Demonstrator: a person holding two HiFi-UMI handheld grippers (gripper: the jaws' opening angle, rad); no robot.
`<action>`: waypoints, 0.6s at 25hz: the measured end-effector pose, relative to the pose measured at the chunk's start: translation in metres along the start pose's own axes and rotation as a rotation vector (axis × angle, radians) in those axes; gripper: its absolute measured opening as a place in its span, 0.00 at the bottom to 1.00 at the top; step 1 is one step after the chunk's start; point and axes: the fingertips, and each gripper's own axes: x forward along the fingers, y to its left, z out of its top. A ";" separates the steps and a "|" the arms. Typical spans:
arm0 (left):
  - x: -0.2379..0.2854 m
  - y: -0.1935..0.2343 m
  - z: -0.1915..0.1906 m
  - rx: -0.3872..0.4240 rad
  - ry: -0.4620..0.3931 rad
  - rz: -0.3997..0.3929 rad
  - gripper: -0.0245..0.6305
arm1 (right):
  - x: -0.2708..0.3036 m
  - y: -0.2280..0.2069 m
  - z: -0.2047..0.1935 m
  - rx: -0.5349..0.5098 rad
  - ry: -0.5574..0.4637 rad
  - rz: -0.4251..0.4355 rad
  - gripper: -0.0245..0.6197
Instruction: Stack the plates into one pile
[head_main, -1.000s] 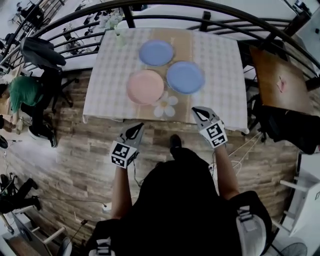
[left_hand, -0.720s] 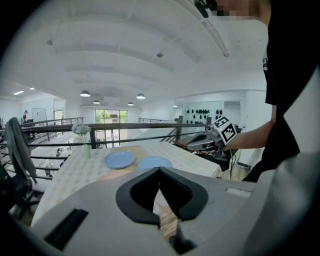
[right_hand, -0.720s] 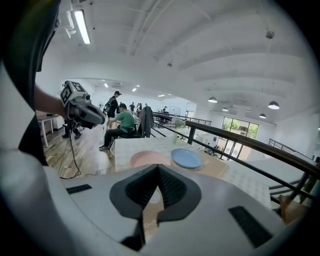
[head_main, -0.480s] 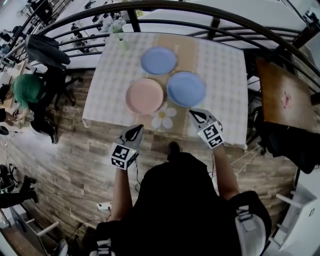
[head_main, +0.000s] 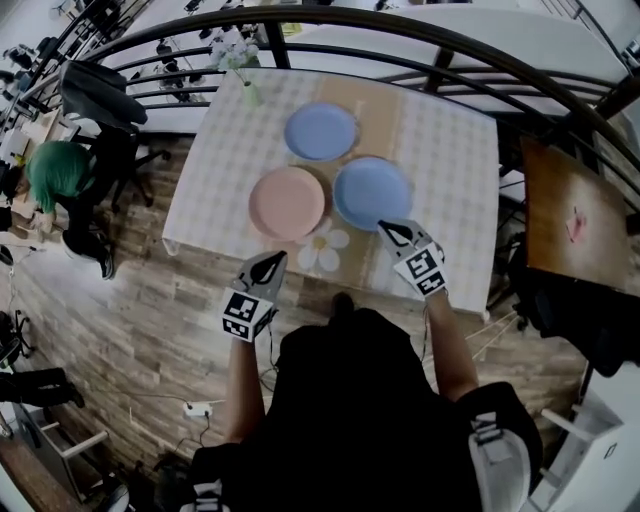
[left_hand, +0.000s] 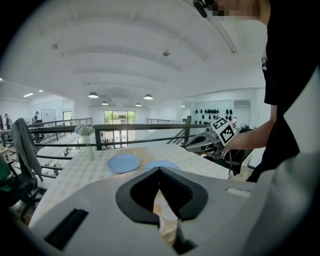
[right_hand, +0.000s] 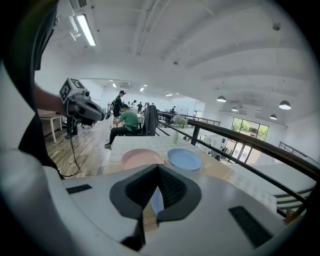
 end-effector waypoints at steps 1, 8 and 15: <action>0.001 -0.002 0.000 0.000 -0.001 0.001 0.04 | 0.000 -0.001 -0.001 -0.006 0.001 0.006 0.04; 0.000 0.000 -0.008 -0.018 0.015 0.031 0.04 | 0.008 -0.003 -0.007 -0.019 0.009 0.033 0.04; 0.003 -0.002 -0.006 -0.025 0.005 0.036 0.04 | 0.010 -0.002 -0.008 -0.004 0.003 0.051 0.04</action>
